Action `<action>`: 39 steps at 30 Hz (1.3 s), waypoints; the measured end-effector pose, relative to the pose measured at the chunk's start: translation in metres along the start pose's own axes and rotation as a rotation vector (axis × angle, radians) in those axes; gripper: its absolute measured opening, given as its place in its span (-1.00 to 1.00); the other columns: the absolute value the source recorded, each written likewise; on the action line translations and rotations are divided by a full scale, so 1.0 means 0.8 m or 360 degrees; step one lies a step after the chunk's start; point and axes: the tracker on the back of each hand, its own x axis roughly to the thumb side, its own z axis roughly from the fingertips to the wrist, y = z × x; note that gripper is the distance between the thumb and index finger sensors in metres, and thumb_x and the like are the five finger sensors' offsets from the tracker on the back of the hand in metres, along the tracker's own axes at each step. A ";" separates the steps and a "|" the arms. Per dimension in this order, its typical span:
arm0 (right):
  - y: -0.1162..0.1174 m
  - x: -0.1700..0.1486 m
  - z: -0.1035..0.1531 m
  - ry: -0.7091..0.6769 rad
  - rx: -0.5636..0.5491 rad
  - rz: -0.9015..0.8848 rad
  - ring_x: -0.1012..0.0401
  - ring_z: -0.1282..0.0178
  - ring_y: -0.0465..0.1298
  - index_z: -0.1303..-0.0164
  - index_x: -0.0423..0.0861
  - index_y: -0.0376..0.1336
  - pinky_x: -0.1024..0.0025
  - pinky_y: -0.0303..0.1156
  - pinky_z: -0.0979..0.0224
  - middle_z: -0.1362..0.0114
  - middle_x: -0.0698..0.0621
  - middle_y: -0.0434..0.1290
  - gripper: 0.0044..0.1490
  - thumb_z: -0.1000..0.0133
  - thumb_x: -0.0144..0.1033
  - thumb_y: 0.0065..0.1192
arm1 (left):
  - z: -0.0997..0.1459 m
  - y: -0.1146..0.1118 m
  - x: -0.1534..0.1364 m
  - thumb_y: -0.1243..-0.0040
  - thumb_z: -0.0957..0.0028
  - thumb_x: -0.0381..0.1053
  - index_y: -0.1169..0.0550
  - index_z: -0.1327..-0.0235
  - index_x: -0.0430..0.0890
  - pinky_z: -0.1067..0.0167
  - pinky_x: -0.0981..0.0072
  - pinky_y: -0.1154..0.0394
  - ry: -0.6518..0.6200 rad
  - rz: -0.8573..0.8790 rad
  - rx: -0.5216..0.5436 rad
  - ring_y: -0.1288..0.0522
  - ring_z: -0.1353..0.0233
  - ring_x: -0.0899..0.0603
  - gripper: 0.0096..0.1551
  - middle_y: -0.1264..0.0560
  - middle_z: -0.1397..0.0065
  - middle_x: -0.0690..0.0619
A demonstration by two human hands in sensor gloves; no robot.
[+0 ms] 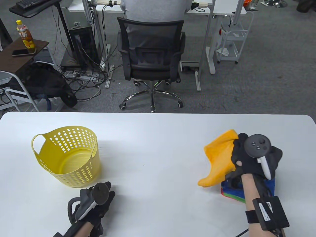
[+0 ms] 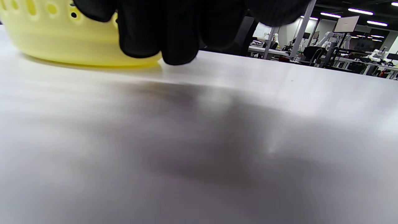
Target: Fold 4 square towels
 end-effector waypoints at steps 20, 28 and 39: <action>0.044 -0.097 0.033 0.0037 0.0068 0.0082 -0.42 -0.61 0.09 -0.70 -0.22 -0.01 -0.55 0.05 -0.43 -0.72 -0.51 -0.07 -0.01 -0.17 0.03 0.21 | 0.000 0.051 0.025 0.05 -0.10 0.43 -0.21 -0.68 0.23 -0.68 -0.22 -0.11 0.0036 0.0010 0.0063 -0.22 -0.75 -0.28 -0.16 -0.20 -0.78 0.05; 0.086 -0.030 0.167 -0.0541 0.0562 -0.0013 -0.53 -0.59 -0.01 -0.75 -0.26 -0.17 -0.59 0.03 -0.41 -0.71 -0.58 -0.16 0.21 -0.14 0.14 0.27 | 0.068 0.058 0.044 0.09 -0.01 0.56 0.05 -0.74 0.30 -0.68 -0.33 -0.02 -0.0376 0.0422 0.0093 -0.02 -0.81 -0.38 0.03 0.04 -0.85 0.00; 0.168 -0.081 0.172 -0.0367 0.0701 0.0423 -0.38 -0.52 -0.53 -0.70 -0.22 -0.39 -0.52 -0.49 -0.33 -0.65 -0.48 -0.54 0.34 -0.10 0.16 0.27 | 0.025 -0.013 0.017 0.13 0.04 0.60 0.15 -0.70 0.33 -0.70 -0.31 0.05 -0.0274 -0.0116 -0.0004 0.20 -0.82 -0.31 0.07 0.25 -0.83 0.04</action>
